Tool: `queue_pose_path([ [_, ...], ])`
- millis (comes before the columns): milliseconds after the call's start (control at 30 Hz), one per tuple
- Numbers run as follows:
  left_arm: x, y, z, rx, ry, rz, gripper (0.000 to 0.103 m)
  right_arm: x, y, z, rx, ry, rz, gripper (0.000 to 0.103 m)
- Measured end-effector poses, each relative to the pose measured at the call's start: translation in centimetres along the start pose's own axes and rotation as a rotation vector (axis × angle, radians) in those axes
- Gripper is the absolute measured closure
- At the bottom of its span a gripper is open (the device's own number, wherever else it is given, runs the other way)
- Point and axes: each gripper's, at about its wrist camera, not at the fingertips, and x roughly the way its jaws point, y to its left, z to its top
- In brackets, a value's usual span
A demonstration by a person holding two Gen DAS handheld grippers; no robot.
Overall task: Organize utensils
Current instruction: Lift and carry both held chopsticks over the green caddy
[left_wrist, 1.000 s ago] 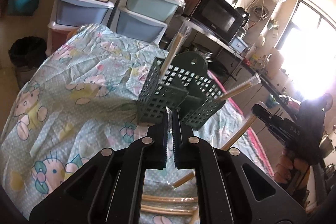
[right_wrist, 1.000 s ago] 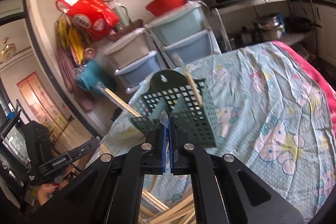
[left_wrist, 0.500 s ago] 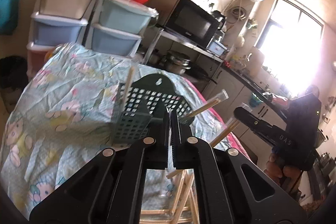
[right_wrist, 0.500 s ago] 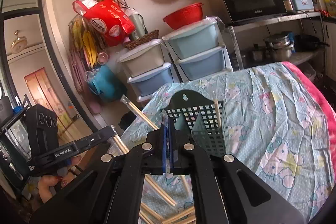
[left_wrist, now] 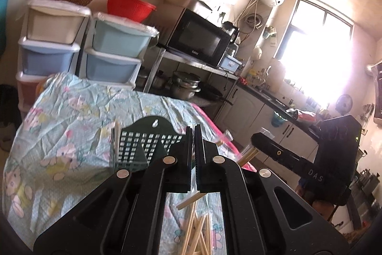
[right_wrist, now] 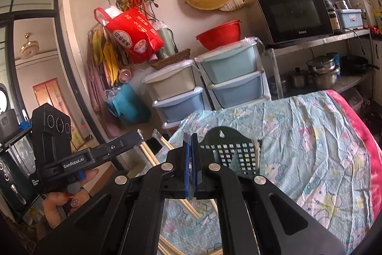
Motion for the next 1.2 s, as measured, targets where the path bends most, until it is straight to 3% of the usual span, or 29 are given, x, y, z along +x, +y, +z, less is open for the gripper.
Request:
queue_pose_path([
  [667,0.1,-2.8,6.2,0.052,-0.107,-0.028,0.102,-0.7,2.0,5.7,-0.085,-0.119,0.006,0.101],
  [933,1.9,-3.1,8.8,0.063,-0.126,-0.006,0.102,-0.2,1.9,8.7,-0.096,-0.17,-0.024,0.101],
  [1200,4.2,-2.3,9.4,0.067,-0.135,0.043,0.102,1.4,0.0,9.0,-0.075,-0.184,-0.053,0.101],
])
